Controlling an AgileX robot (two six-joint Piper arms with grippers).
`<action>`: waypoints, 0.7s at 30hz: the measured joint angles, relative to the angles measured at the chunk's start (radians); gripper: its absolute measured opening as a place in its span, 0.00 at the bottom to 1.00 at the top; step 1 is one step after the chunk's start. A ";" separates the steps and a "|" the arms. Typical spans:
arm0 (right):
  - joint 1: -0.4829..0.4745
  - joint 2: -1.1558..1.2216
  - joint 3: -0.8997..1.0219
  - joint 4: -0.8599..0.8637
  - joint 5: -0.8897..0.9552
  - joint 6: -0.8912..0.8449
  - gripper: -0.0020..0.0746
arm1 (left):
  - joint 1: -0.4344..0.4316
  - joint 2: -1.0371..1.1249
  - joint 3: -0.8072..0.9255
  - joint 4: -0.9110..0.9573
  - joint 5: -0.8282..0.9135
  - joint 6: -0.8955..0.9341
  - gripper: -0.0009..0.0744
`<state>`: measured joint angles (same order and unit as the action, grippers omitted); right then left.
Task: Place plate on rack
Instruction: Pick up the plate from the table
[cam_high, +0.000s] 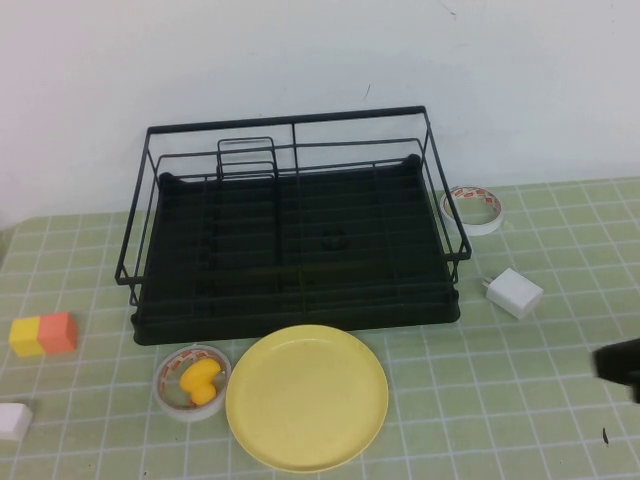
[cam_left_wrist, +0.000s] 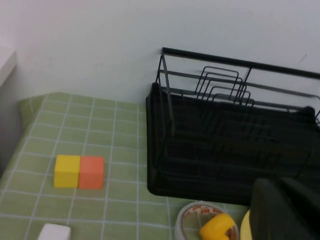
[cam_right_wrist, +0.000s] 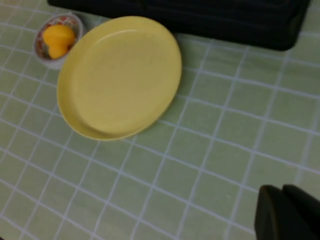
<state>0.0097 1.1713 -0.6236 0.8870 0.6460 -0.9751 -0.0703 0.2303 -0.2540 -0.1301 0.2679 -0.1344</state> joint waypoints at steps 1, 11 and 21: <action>0.009 0.063 -0.002 0.060 -0.015 -0.055 0.02 | 0.000 0.000 0.002 -0.009 -0.008 0.000 0.01; 0.355 0.602 -0.154 0.353 -0.234 -0.278 0.02 | 0.000 0.002 0.003 -0.029 -0.017 -0.003 0.01; 0.491 0.787 -0.354 0.384 -0.325 -0.249 0.12 | 0.000 0.002 0.003 -0.029 -0.017 -0.009 0.01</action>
<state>0.5010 1.9582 -0.9773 1.2709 0.3215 -1.2236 -0.0703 0.2319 -0.2511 -0.1589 0.2508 -0.1429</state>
